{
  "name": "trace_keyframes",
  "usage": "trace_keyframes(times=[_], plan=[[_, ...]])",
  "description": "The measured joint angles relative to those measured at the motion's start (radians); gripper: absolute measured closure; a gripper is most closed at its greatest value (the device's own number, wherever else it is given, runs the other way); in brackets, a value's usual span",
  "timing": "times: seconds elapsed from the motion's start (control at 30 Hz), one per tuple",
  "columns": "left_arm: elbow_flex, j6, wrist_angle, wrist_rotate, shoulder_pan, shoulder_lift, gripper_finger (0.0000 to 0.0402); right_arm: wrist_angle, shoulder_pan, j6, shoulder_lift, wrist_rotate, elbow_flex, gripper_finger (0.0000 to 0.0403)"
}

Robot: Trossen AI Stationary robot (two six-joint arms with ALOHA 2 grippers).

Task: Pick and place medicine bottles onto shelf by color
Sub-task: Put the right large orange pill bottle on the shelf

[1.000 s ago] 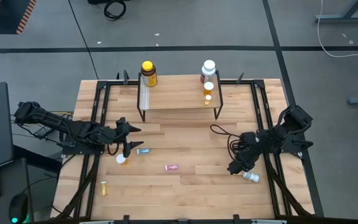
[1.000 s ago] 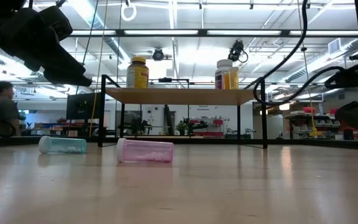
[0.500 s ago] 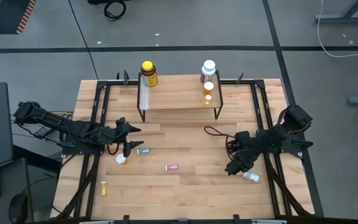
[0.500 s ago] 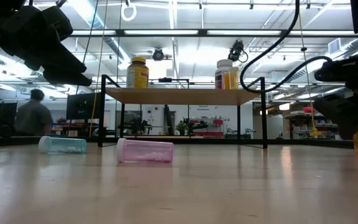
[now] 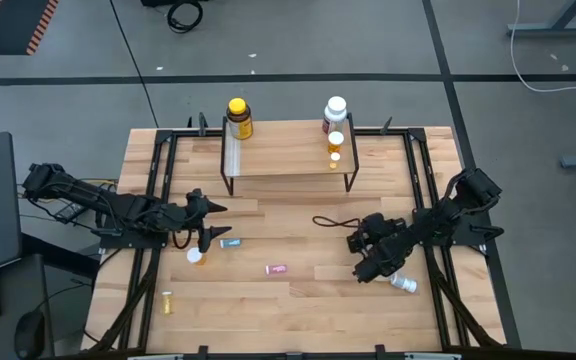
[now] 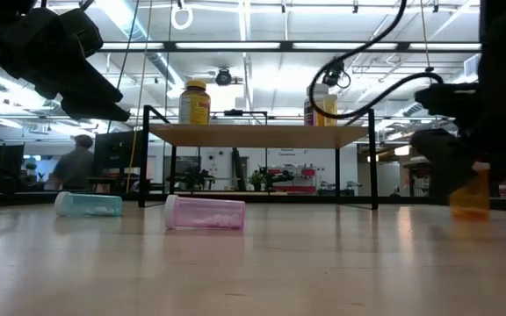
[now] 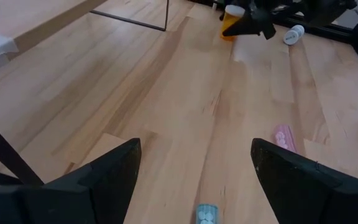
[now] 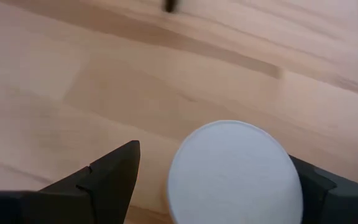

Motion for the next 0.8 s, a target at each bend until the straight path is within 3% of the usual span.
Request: trace_keyframes(times=[0.5, 0.8], plan=[[0.000, -0.014, 0.021, 0.000, 0.000, 0.000, 0.0088, 0.689, -0.126, -0.761, 0.000, 0.091, 0.000, 0.0094], [0.000, -0.014, 0.021, 0.000, 0.000, 0.000, 0.0088, 1.078, -0.223, -1.130, 0.000, -0.015, 0.000, 0.0094]])
